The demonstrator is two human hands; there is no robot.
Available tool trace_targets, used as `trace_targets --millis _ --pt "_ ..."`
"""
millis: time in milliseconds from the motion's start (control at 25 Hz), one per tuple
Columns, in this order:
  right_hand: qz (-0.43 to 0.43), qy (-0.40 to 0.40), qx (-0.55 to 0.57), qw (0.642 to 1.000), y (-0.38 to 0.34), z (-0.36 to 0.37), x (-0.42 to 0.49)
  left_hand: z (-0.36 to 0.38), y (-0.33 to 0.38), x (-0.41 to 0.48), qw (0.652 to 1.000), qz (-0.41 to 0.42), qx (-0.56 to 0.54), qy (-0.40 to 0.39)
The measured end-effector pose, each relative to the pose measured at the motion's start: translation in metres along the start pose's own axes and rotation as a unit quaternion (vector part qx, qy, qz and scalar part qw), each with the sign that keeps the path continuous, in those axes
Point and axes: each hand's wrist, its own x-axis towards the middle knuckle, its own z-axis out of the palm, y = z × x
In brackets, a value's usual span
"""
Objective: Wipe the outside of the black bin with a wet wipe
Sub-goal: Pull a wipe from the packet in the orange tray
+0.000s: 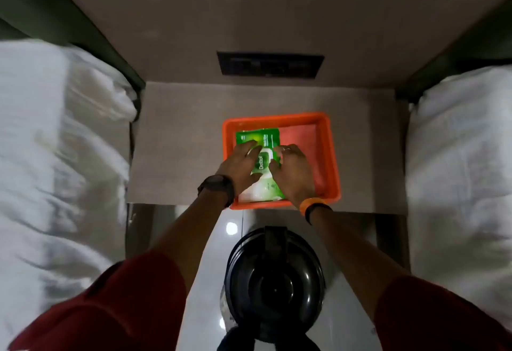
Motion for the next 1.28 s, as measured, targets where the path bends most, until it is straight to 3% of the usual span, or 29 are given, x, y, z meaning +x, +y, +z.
trace_targets --millis 120,320,440,600,760,840,1040,1160,1280 --pt "0.084 -0.044 0.031 0.995 0.015 0.047 0.018 0.036 -0.012 0.026 0.999 0.008 0.018 -0.048" --pt "0.206 0.055 0.171 0.962 0.026 0.076 0.027 0.053 -0.023 0.048 0.998 0.004 0.062 -0.012" --pt "0.240 0.064 0.228 0.941 0.027 0.077 0.032 0.045 -0.025 0.058 0.997 0.016 0.070 -0.026" --pt "0.212 0.034 0.241 0.947 0.029 0.070 0.029 0.041 -0.028 0.057 0.997 0.034 0.061 -0.023" --pt "0.145 -0.020 0.192 0.970 0.034 0.062 0.039 0.030 -0.033 0.046 0.991 0.004 -0.131 -0.008" --pt "0.123 -0.016 0.135 0.983 0.034 0.062 0.040 0.024 -0.035 0.039 0.978 -0.007 -0.206 -0.004" --pt "0.019 -0.002 -0.054 0.998 0.034 0.080 0.038 0.020 -0.031 0.032 0.977 -0.035 -0.212 0.001" --pt "0.002 0.037 -0.039 0.999 0.036 0.085 0.040 0.021 -0.031 0.034 0.977 -0.031 -0.213 -0.003" --pt "0.038 0.066 0.090 0.993 0.036 0.079 0.044 0.024 -0.033 0.034 0.977 -0.022 -0.212 0.000"
